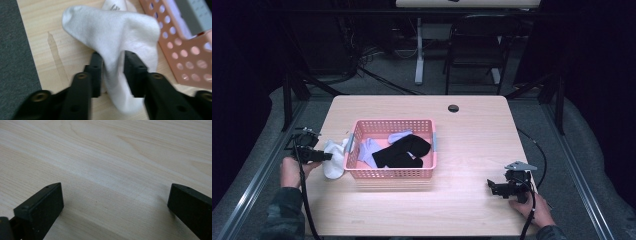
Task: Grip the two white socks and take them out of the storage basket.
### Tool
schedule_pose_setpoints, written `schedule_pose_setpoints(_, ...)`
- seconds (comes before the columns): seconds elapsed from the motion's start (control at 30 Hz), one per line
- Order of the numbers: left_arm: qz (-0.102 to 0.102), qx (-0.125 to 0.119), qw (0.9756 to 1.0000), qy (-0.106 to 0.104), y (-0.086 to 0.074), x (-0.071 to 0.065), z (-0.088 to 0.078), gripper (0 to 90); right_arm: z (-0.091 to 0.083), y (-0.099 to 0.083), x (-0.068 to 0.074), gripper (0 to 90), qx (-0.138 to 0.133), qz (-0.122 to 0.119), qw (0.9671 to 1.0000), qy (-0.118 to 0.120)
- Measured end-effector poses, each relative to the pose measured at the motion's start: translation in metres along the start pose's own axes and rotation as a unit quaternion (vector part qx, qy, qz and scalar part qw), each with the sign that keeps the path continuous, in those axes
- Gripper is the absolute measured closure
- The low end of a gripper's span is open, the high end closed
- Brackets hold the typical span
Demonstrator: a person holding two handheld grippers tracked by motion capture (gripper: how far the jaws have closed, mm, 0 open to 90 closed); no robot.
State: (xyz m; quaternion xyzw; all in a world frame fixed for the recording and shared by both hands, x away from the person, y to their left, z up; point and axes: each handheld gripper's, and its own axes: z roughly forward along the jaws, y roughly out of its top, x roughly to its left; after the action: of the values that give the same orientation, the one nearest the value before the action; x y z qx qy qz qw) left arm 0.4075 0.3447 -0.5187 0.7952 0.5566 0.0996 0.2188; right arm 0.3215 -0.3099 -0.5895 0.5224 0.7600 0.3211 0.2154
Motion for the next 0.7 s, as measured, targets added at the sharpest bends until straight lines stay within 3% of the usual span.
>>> schedule_pose_setpoints(0.13, -0.011, -0.013, 0.9998, 0.013, -0.011, 0.0, -0.005, 32.6, 0.0, 0.0, 0.0, 0.0, 0.0, 0.0, 1.0, 0.0)
schedule_pose_setpoints(0.3, -0.017, -0.019, 0.9992, 0.032, -0.027, -0.005, -0.014, 16.1, 0.0, 0.0, 0.0, 0.0, 0.0, 0.0, 1.0, 0.0)
schedule_pose_setpoints(0.5, -0.023, -0.022, 0.9986, 0.041, -0.045, -0.008, -0.021, 9.3, 0.0, 0.0, 0.0, 0.0, 0.0, 0.001, 1.0, -0.001)
schedule_pose_setpoints(0.7, -0.025, -0.012, 0.9989, 0.036, -0.048, -0.006, -0.017, 5.5, 0.0, 0.0, 0.0, 0.0, -0.001, 0.001, 1.0, -0.002)
